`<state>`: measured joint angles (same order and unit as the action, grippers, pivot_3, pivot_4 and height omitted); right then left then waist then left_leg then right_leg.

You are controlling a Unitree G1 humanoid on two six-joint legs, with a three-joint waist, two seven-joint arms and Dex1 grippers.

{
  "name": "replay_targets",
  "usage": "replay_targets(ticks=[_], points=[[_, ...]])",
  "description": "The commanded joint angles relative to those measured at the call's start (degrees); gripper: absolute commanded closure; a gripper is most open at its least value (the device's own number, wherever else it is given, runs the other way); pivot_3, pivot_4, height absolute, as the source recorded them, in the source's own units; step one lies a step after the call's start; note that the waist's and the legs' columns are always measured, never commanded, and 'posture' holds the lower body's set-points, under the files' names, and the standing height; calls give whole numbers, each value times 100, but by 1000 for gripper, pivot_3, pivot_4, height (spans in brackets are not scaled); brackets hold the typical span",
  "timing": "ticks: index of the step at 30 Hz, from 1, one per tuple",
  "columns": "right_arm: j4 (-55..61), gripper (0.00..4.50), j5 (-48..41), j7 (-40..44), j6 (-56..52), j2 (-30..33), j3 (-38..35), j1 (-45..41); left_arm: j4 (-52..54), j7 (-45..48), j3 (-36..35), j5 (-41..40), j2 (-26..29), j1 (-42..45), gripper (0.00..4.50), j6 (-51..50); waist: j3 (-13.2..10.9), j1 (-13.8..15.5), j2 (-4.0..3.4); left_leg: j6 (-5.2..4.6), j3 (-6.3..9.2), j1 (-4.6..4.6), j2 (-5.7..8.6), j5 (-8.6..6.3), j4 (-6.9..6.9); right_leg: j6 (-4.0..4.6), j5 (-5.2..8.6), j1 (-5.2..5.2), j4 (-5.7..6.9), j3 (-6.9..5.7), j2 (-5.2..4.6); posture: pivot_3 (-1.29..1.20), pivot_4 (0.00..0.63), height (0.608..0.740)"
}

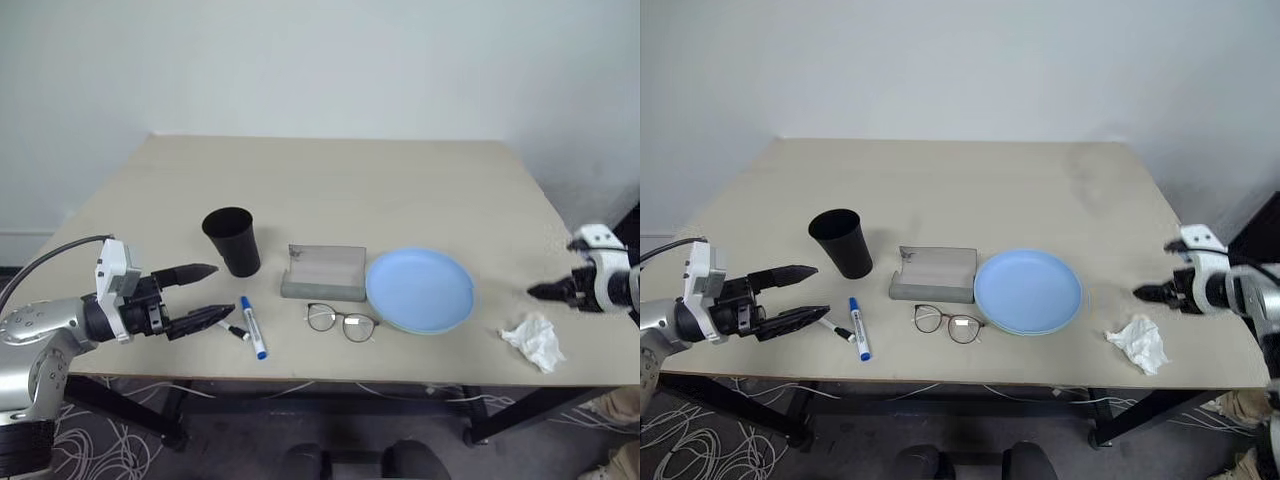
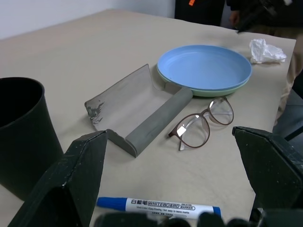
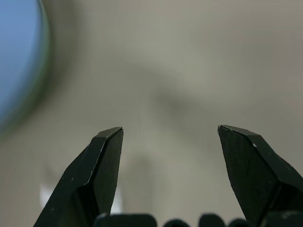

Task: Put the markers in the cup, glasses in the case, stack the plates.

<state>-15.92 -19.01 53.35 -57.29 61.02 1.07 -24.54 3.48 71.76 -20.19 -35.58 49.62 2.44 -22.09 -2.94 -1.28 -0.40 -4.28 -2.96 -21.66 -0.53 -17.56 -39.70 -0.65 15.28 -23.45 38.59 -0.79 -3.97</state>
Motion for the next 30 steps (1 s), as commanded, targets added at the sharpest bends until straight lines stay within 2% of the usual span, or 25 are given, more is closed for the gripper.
replay_targets(ticks=[1, 12, 19, 28, 30], points=[[576, 1051, -93, 439, 177, 415, -183, 206, -64, 38, -21, 34, 41, 132, 0, 129, 0, -5, -2, 0, -6, 7, -4, 0, -1, 0, 0, 1, 3, 2, 1, 0, 0, 737], [1197, 1051, -474, 684, -90, 519, -511, 711, -243, 94, 153, 114, 11, 305, 0, 207, -1, 16, 6, -23, -37, 8, -5, 27, -25, -31, -37, 4, 2, 2, -7, 0, 0, 737], [1563, 1051, -365, 927, 135, 655, -277, 1234, -260, 97, 143, 108, 21, 311, 0, 205, -1, 17, 9, -25, -37, 2, -6, 24, -25, -31, -39, -1, -4, 13, -17, 0, 0, 737], [1579, 1051, -164, 832, 291, 523, 32, 1171, -233, 305, 35, 1, 146, 247, 0, 124, -1, 16, 9, -23, -37, 2, -8, 25, -25, -23, -44, -5, -4, 16, -20, 0, 0, 737], [1645, 1418, -44, 786, 454, 529, 135, 1222, -254, 312, 26, 17, 153, 264, 0, 127, -1, 16, 9, -23, -38, 1, -8, 24, -25, -22, -44, -6, -4, 17, -22, 0, 0, 737]])
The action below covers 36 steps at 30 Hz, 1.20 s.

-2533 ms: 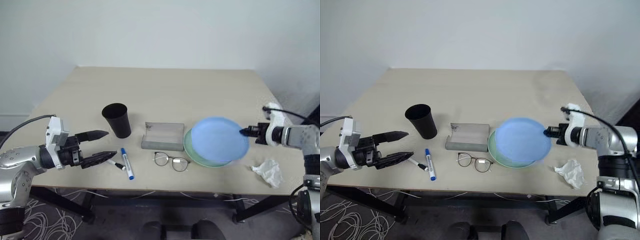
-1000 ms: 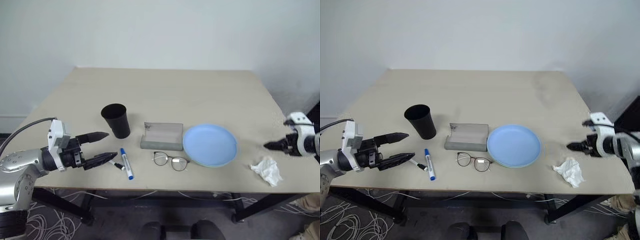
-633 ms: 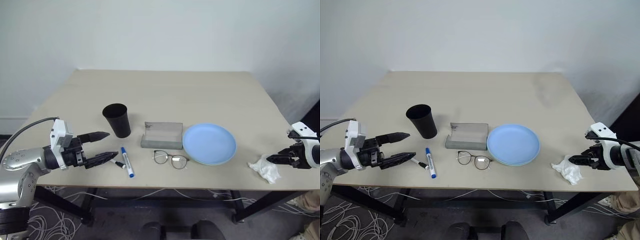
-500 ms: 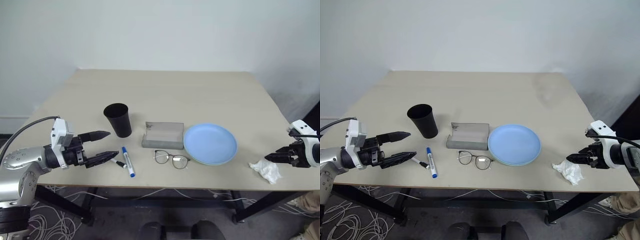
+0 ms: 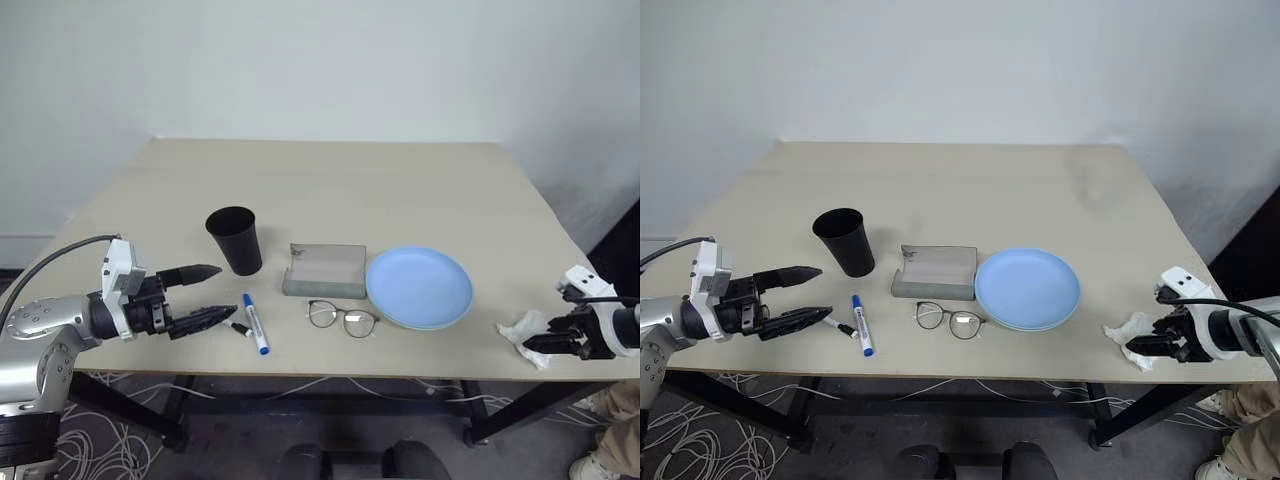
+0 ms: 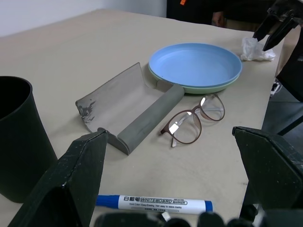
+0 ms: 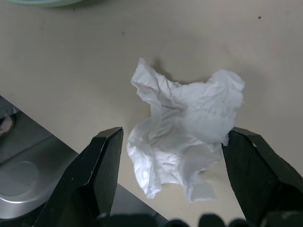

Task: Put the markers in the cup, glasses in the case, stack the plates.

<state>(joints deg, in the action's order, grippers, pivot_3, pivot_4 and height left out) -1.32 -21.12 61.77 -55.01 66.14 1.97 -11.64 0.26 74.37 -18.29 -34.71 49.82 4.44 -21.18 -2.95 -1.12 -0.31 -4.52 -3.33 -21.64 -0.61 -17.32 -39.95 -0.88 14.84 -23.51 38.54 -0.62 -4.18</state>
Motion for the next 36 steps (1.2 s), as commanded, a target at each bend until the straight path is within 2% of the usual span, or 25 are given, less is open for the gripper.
replay_targets(ticks=[1, 8, 9, 10, 17, 23, 27, 32, 34, 36], points=[[232, 1666, 230, -72, 307, 29, 98, -21, 65, 51, -171, -68, 132, 69, 0, 36, 0, 1, 0, 0, 0, 0, 0, 0, 0, 0, 0, 0, 0, 0, -1, 0, 0, 737], [409, 4069, 388, -83, 496, 7, 330, 65, 33, 26, -169, -45, 122, 118, 0, 47, 0, 1, 0, 1, 0, -2, 1, -1, 0, 0, 0, -1, -1, -2, -9, 0, 0, 737], [404, 4380, 398, -88, 506, -2, 327, 18, 32, 25, -172, -45, 123, 122, 0, 48, 0, 1, 0, 2, 0, -2, 1, -1, 0, 0, 0, 0, -1, -3, -10, 0, 0, 737], [383, 4479, 383, -95, 501, -19, 286, -73, 35, 26, -181, -49, 128, 123, 0, 44, 0, 1, 0, 2, 0, -1, 1, -1, 0, 1, 0, 0, -1, -3, -10, 0, 0, 737], [-328, 4479, 307, 14, 771, -14, -57, -1504, -37, 65, -200, -53, 204, 185, 0, 34, -4, -9, -8, 6, -3, 0, 1, -1, 0, 7, -4, -5, 1, -1, -10, 0, 0, 737], [-133, 4479, 0, 264, 602, -395, 7, -2553, -73, 94, -149, -42, 232, 240, 0, 32, 1, -2, -1, 4, 1, -9, 0, -1, 5, 7, -4, -19, -2, -7, -9, 0, 0, 737], [365, 4479, 19, 9, 433, -992, 348, -2546, 21, 69, -30, 40, 198, 207, 0, 67, 2, -2, 1, 6, 3, -22, 1, -3, 5, 9, -6, -22, -5, -5, -16, 0, 0, 737], [407, 4479, 383, -408, 502, -1555, 823, -2442, 113, 16, -25, 21, 134, 160, 0, 40, 5, 4, 5, 35, 4, -69, 8, -6, 2, 16, -11, -70, 3, -10, -27, 0, 0, 737], [360, 4479, 443, -496, 478, -1692, 904, -2473, 126, 16, -39, 22, 134, 126, 0, 42, 5, -1, 4, 57, 3, -104, 15, 18, -6, 20, -16, -98, 12, -8, -31, 0, 0, 737], [266, 4479, 520, -529, 562, -1752, 977, -2472, 128, 6, -34, 35, 137, 118, 0, 45, 5, 1, 4, 37, 3, -103, 15, 28, -6, 20, -16, -97, 11, -9, -31, 0, 0, 737]])
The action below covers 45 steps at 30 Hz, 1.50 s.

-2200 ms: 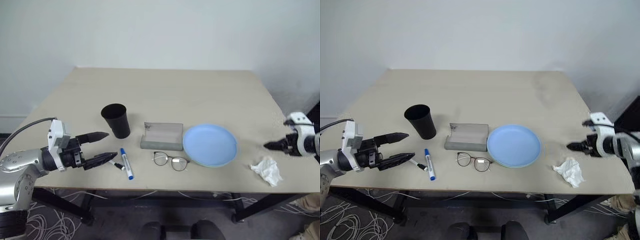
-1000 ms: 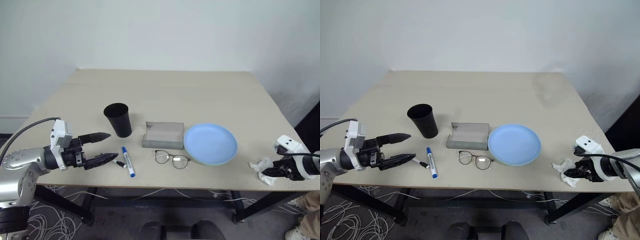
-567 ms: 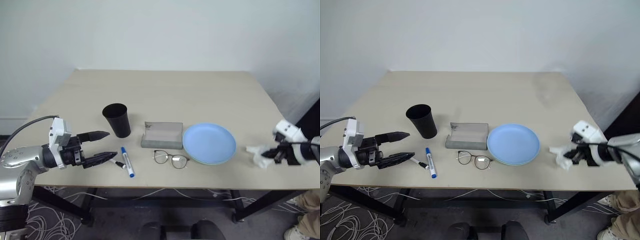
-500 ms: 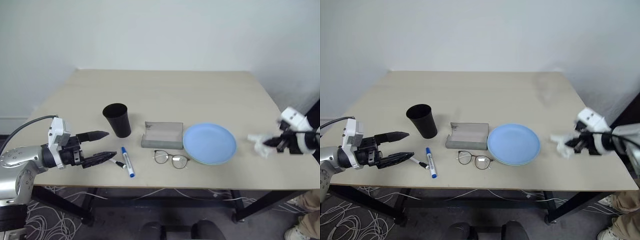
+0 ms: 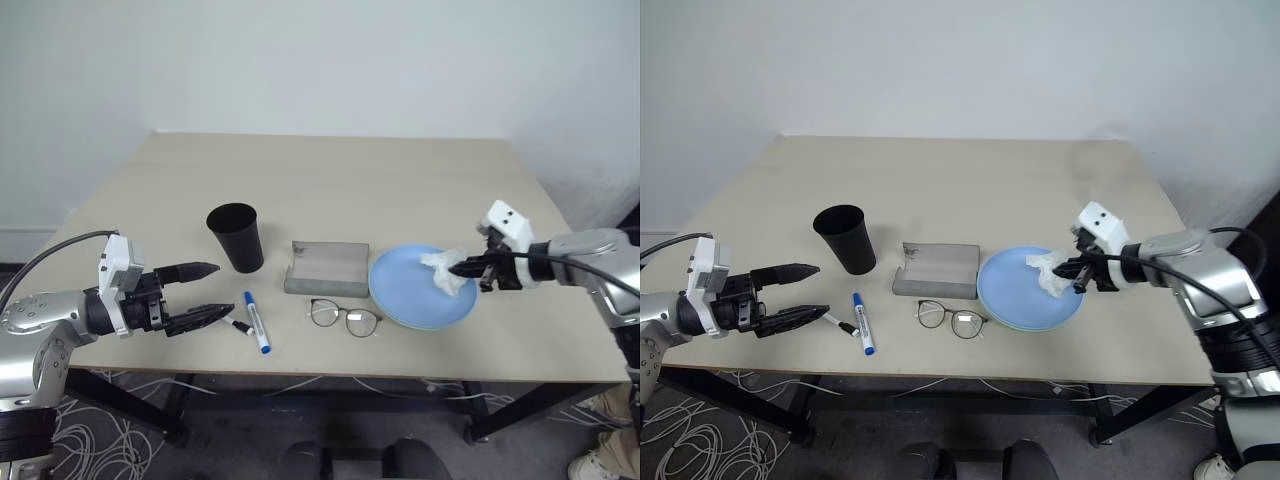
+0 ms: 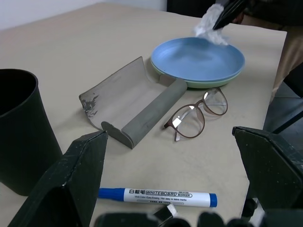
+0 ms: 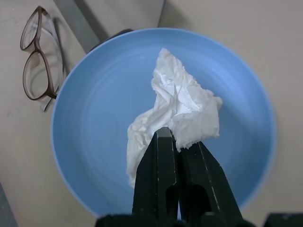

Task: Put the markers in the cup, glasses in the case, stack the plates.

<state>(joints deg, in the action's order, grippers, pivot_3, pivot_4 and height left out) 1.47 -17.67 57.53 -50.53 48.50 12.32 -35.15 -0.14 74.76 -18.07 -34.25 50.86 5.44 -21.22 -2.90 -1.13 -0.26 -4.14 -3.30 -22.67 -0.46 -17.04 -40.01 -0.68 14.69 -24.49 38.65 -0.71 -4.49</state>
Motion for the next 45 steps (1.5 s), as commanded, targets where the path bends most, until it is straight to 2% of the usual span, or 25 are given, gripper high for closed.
replay_targets(ticks=[1, 2, 3, 4, 11, 16, 23, 31, 36, 45], points=[[-81, 4479, 230, -128, 196, -11, -31, -128, 160, -25, -33, 25, 42, 11, 0, 77, 0, 3, 0, 0, 0, 1, 0, 0, 0, 0, 0, 2, -1, -1, 0, 0, 0, 737], [-141, 4479, 253, -126, 220, -37, -20, -153, 124, -18, 21, 103, 47, 27, 0, 150, 0, 3, 0, 0, 1, 1, 0, 0, 0, 0, 0, 4, -1, -3, 0, 0, 0, 737], [-188, 4091, 284, -99, 271, -45, 5, -180, 80, -11, 78, 170, 47, 62, 0, 207, 0, 2, 0, -1, 1, 2, 0, 0, 0, 0, 0, 5, -2, -4, -1, 0, 0, 737], [-215, 3935, 310, -69, 305, -49, 20, -198, 48, -5, 115, 216, 44, 88, 0, 247, 0, 2, 0, -3, 0, 3, 2, 1, 0, 0, 0, 6, -1, -4, -1, 0, 0, 737], [-365, 1686, 461, 132, 480, 9, 97, -335, -280, 103, 677, 618, 23, 701, 0, 542, 0, 1, 0, -38, 5, 5, 3, -1, 0, 0, -10, 9, 3, -10, 3, 0, 0, 737], [-122, 24, 80, 516, 1216, 100, -549, -201, -554, 215, 1236, 903, -190, 1468, 0, 779, 0, 27, 1, -46, 1, 4, 4, 4, -10, -9, -17, 12, 4, -13, 27, 0, 0, 737], [531, 24, -519, 1156, 2017, 231, -1307, 480, -1241, 855, 2390, 1636, -711, 2543, 0, 1520, 2, 108, 8, -70, -40, 5, 3, 11, -24, -49, -39, 22, -3, 1, 53, 0, 0, 737], [938, 24, -553, 1162, 1858, 554, -1400, 965, -2884, 1427, 3389, 2596, -1404, 3687, 0, 2840, -1, 108, 13, -117, -79, 6, -1, 28, -50, -97, -87, 35, -39, 22, 53, 0, 0, 737], [1236, 24, -615, 889, 1691, 560, -1548, 1276, -3658, 1664, 3683, 2870, -1882, 4143, 0, 3353, -1, 108, 16, -137, -89, -4, -6, 40, -52, -92, -143, 45, -93, 29, 53, 0, 0, 737], [1563, 24, -691, 506, 1444, 528, -1699, 1634, -4812, 1588, 3903, 3371, -2617, 4786, 0, 3754, -1, 139, 27, -152, -89, -34, -4, 32, -64, -103, -152, 25, -100, 32, 52, 0, 0, 737]])
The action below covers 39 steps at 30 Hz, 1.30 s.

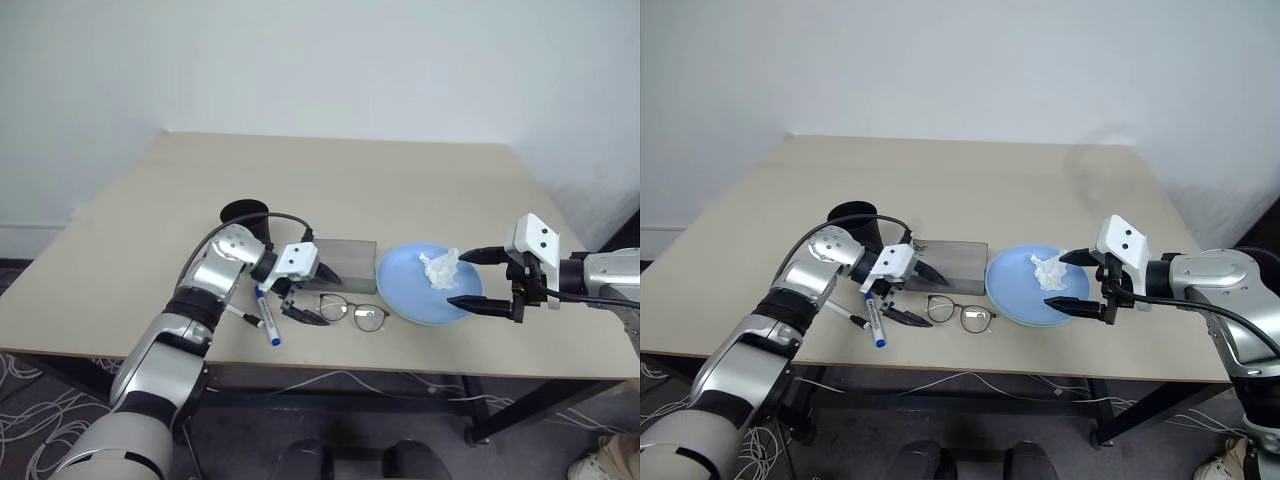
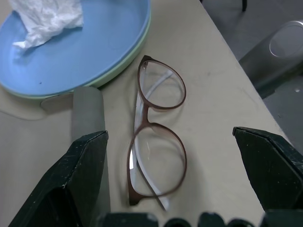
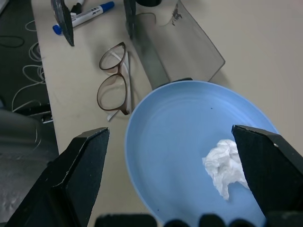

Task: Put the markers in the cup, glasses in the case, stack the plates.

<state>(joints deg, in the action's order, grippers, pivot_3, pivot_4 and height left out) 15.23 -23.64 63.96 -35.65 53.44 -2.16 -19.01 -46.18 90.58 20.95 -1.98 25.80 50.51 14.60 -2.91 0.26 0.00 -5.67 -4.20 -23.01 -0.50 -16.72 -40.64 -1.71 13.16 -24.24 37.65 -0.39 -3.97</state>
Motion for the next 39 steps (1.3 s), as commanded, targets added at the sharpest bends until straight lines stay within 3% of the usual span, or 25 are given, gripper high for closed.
replay_targets(ticks=[1, 14, 17, 23, 39], points=[[192, 24, -95, -172, -55, 30, -249, 36, -294, -12, 6, 183, -168, 327, 0, 198, 0, 0, 2, -1, 0, 0, 0, -1, 0, 0, 0, 0, 0, 0, 1, 0, 0, 737], [244, 24, -186, -427, -116, -38, -211, 97, -838, -175, 35, 592, -572, 531, 0, 745, 0, 0, 4, -5, 1, -7, 0, -2, -9, -3, -2, -5, 0, 2, 1, 0, 0, 737], [247, 0, -194, -473, -132, -55, -206, 101, -922, -254, -10, 621, -643, 552, 612, 852, 1, 1, 4, -10, 5, -18, 0, -5, -22, -8, -5, -8, 1, -2, 0, 0, 0, 737], [263, 0, -207, -518, -159, -68, -216, 104, -1066, -459, 5, 726, -724, 554, 2656, 1022, 1, 0, 4, -27, 6, -50, 0, -13, -58, -28, -20, -22, -1, -2, -2, 0, 0, 737], [261, 0, -249, -562, -195, -37, -230, 74, -1197, -810, 67, 1046, -841, 541, 2656, 1109, 1, 3, 5, -36, 6, -56, 1, -14, -74, -32, -30, -21, -3, -1, -9, 0, 0, 737]])
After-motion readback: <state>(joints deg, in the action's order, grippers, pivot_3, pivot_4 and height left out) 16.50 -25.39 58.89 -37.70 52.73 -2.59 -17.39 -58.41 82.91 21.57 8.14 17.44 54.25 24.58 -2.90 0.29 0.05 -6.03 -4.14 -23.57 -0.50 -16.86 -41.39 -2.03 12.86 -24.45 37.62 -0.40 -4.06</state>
